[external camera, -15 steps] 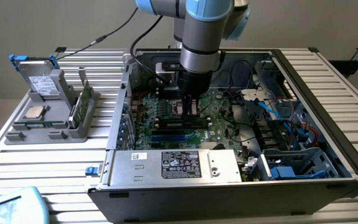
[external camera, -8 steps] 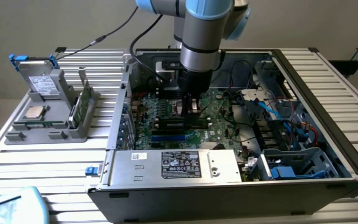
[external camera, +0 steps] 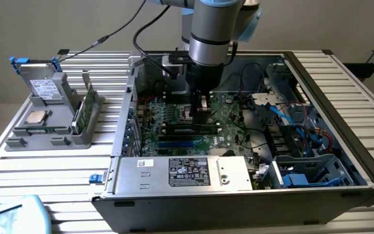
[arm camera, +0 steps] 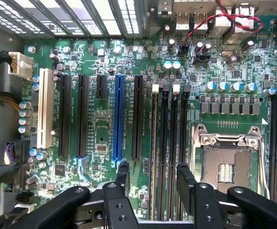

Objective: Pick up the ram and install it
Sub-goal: 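Insert the ram into the slot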

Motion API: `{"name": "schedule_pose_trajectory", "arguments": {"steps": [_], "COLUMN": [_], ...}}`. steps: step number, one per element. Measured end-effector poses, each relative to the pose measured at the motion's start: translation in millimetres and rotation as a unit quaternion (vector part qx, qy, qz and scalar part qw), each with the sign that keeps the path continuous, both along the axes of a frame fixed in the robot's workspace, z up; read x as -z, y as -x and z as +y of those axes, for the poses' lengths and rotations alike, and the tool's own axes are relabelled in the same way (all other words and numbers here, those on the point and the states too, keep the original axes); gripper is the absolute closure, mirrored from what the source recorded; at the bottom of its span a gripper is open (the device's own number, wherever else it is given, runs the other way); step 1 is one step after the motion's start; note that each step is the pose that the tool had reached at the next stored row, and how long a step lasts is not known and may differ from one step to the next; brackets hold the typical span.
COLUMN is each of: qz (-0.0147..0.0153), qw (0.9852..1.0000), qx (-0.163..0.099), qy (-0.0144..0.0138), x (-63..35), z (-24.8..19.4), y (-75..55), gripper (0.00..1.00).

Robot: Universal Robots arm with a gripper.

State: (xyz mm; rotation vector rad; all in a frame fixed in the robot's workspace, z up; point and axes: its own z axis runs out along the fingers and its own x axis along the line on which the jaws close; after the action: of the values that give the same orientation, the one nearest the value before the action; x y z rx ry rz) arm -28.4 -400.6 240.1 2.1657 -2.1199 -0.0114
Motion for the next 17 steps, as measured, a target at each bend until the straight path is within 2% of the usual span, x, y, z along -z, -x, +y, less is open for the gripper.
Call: {"name": "schedule_pose_trajectory", "arguments": {"steps": [3,4,5,7,8,10,11,13,17], "qz": [0.0,0.0,0.0,0.0,0.0,0.0,0.0,0.0,0.0], "qw": [1.0,1.0,1.0,1.0,1.0,1.0,1.0,1.0,1.0], "qx": [0.0,0.0,0.0,0.0,0.0,0.0,0.0,0.0,0.0], "qy": [0.0,-0.0001,0.0,0.0,0.0,0.0,0.0,0.0,0.0], "x": [-1.2,-1.2,-1.2,-1.2,-1.3,-1.3,-1.3,-1.3,-1.3], "z": [0.0,0.0,0.0,0.0,0.0,0.0,0.0,0.0,0.0], "y": [0.0,0.0,0.0,0.0,0.0,0.0,0.0,0.0,0.0], "gripper": [0.49,0.56,0.56,0.69,0.69,0.8,0.8,0.9,0.9]}}
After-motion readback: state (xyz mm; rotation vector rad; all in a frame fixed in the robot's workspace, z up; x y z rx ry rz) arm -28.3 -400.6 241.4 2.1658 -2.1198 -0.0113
